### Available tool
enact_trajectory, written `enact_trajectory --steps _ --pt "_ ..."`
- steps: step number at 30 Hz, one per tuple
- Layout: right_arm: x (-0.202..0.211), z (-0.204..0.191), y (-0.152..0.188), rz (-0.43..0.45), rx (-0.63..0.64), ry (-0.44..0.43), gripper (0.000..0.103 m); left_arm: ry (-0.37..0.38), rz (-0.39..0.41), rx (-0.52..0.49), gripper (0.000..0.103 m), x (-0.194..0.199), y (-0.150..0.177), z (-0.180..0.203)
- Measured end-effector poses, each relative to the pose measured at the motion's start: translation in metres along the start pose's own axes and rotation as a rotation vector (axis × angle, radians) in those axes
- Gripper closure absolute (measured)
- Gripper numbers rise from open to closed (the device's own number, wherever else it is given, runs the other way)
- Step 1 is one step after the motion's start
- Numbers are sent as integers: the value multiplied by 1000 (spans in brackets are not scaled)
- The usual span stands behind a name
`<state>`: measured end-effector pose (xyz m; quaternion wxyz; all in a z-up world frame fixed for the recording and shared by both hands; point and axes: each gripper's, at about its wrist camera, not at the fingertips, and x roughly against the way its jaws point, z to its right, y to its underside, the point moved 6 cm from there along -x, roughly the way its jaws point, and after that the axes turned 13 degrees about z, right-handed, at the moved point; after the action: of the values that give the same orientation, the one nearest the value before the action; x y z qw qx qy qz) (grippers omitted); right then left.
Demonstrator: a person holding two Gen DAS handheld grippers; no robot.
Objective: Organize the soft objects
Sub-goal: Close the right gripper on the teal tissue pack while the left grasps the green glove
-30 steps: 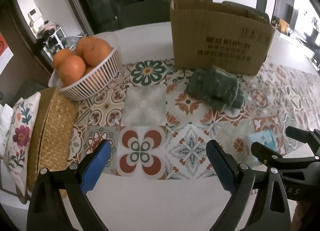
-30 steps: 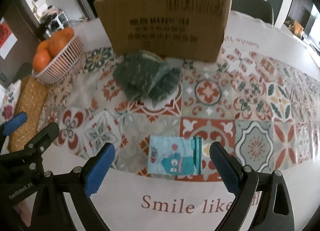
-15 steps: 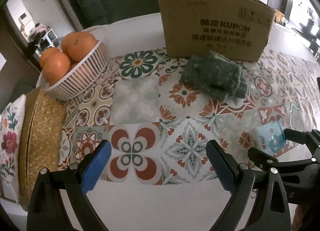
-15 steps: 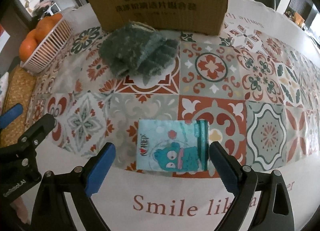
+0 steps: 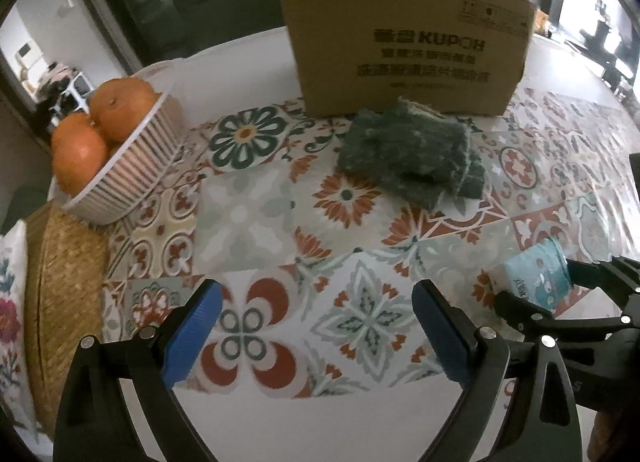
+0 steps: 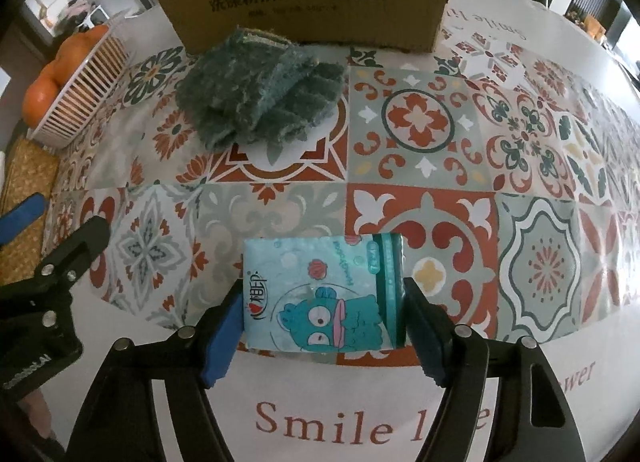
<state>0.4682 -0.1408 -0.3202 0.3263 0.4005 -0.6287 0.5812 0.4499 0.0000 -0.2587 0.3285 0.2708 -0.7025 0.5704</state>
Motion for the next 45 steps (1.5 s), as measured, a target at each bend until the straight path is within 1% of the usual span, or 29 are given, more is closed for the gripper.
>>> enact_trajectory --steps 4,9,11,13,18,23,27,30,33,37,38,40,41,42,43,45 --pt "4 4 -3 16 0 4 29 39 18 -18 6 -6 -8 8" --pt "16 17 -15 61 -13 52 29 113 27 -31 6 -16 -25 22" --pt "20 24 -22 83 -21 74 29 158 30 -36 6 -21 -34 28" --pt "21 32 -32 97 -37 92 29 180 33 -37 6 -25 -42 32" --pt "22 48 -52 128 -72 115 29 250 37 -77 6 -43 -63 47" --pt "14 58 -70 142 -81 156 29 306 11 -75 6 -61 -76 58" --pt "5 68 -81 139 -106 170 29 321 -7 -75 6 -76 -82 63" --pt "-2 71 -87 135 -106 183 29 308 -12 -73 6 -87 -85 65" --pt "-9 74 -89 124 -99 197 29 309 -31 -69 6 -99 -85 67" --pt "-19 78 -92 106 -107 203 29 289 -24 -90 6 -108 -87 70" --pt "-21 79 -92 104 -110 204 29 283 -18 -96 8 -110 -88 72" --pt "-23 80 -92 101 -110 208 29 263 -1 -100 14 -111 -89 72" --pt "-24 80 -92 98 -112 205 29 246 15 -103 22 -110 -89 72" --pt "-25 81 -92 96 -113 200 29 239 25 -104 28 -110 -89 77" --pt "-24 78 -90 94 -113 198 29 243 32 -99 32 -108 -88 78" --pt "-24 78 -89 97 -112 196 29 227 45 -86 50 -102 -88 75"
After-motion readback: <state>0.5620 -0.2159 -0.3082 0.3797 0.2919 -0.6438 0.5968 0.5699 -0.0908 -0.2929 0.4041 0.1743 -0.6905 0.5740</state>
